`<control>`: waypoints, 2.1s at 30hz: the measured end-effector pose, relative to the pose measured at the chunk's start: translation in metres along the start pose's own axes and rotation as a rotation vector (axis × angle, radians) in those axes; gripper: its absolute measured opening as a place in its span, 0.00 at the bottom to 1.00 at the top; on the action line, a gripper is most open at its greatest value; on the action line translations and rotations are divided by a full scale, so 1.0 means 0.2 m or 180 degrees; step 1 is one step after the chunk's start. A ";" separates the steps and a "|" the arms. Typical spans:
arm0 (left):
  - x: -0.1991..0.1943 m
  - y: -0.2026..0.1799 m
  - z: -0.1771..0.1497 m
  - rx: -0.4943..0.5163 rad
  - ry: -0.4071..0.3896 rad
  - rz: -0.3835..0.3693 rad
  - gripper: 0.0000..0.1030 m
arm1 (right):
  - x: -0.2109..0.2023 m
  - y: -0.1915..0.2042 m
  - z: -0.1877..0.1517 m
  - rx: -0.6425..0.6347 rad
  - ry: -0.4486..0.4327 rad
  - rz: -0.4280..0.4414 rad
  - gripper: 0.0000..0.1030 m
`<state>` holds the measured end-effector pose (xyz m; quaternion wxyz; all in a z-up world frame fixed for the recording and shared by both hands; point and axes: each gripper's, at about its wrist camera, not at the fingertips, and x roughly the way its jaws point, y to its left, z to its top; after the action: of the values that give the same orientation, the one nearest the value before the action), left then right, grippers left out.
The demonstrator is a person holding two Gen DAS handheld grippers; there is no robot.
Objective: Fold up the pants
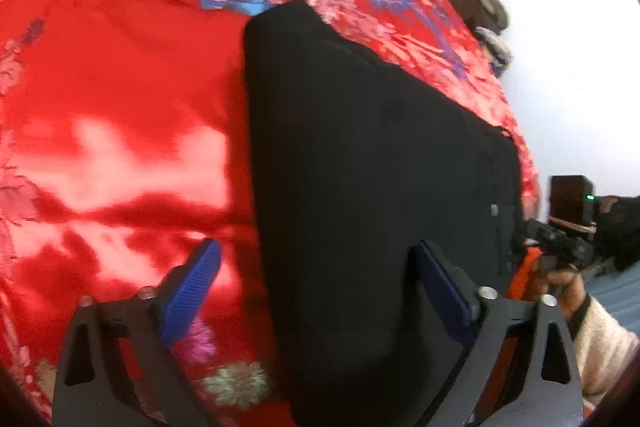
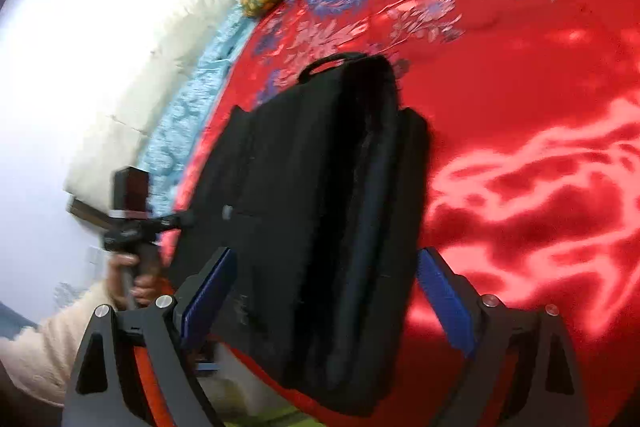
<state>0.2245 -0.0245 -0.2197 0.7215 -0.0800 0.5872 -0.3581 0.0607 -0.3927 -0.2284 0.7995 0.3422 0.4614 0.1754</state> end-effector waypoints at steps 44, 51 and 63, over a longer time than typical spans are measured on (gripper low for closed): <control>-0.34 -0.70 -0.11 0.0537 -0.1298 0.2541 0.97 | -0.25 0.76 0.04 -0.1124 -0.1073 -0.2066 1.00; -0.48 -0.78 -0.28 0.0067 -0.1108 0.1930 0.97 | -0.28 1.03 -0.18 -0.1274 -0.1129 -0.2246 1.00; -0.62 -0.95 -0.38 0.0308 -0.1467 0.2160 0.98 | -0.37 1.17 -0.28 -0.1232 -0.1264 -0.2392 1.00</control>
<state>0.0678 -0.0646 -0.0428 0.9142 0.0740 0.3858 -0.0997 -0.0166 -0.2502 -0.0348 0.9296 0.0229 0.3502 -0.1124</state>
